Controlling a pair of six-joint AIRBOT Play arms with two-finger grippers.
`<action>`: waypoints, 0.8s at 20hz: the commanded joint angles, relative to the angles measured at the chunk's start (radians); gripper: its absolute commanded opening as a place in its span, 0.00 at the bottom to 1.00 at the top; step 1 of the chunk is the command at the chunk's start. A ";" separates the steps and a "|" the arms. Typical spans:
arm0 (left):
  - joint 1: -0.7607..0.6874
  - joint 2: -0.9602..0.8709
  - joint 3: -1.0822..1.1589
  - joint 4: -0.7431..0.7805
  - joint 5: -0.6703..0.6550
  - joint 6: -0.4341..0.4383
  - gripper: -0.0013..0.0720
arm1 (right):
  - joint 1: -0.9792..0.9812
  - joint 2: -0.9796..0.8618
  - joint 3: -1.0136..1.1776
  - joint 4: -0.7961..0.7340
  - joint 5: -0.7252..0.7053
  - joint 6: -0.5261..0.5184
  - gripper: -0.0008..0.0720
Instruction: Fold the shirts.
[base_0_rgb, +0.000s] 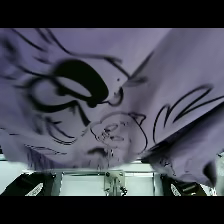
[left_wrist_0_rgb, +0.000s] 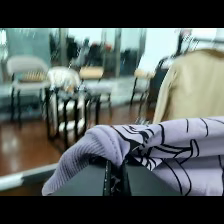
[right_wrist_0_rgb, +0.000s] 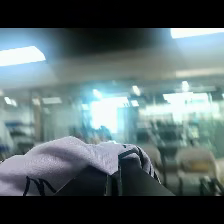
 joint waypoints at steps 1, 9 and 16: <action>0.002 -0.012 -0.148 0.248 -0.094 -0.075 0.10 | -0.001 -0.077 0.010 -0.170 0.335 0.006 0.12; 0.069 -0.396 -0.381 0.425 -0.003 -0.158 0.10 | -0.001 -0.638 -0.055 -0.247 0.576 0.078 0.12; 0.069 -0.746 -0.381 0.375 0.098 -0.401 0.11 | -0.001 -1.155 -0.079 -0.246 0.549 0.066 0.12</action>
